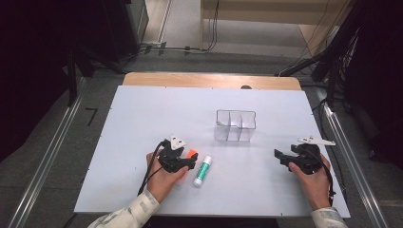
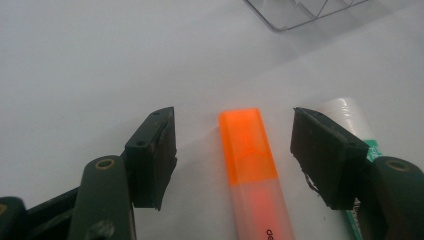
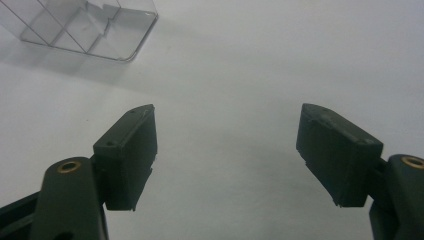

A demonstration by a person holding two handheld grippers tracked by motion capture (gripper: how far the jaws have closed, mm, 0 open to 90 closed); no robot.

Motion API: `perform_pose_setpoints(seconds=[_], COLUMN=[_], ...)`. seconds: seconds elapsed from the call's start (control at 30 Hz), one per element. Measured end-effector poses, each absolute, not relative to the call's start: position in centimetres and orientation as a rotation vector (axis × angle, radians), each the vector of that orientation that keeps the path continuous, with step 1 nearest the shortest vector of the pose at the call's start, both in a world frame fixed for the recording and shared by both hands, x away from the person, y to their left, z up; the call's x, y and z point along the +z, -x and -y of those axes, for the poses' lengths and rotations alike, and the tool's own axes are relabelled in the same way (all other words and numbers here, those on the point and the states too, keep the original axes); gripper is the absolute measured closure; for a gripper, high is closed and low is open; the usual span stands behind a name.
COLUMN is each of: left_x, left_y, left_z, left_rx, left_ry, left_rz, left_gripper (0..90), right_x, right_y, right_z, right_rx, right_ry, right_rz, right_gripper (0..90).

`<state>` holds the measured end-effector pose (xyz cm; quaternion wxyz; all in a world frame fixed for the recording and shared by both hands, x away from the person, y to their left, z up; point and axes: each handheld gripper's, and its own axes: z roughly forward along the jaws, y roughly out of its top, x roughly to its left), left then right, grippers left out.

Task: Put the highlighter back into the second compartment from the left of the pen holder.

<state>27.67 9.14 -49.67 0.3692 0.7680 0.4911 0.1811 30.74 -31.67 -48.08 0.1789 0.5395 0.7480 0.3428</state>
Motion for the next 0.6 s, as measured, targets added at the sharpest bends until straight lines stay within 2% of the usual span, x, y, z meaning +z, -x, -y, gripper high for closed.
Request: perform_pose_setpoints(seconds=[0.6], left_x=[-50.1], left_y=[-28.7], left_z=[-7.9], left_rx=[0.459], left_ry=[-2.027], left_rz=[-1.275], left_gripper=[41.9], right_x=[-48.2], right_y=[-30.8], right_z=[31.6], right_rx=[0.964], right_ry=[-1.525], right_rz=[-2.120], right_gripper=[22.9])
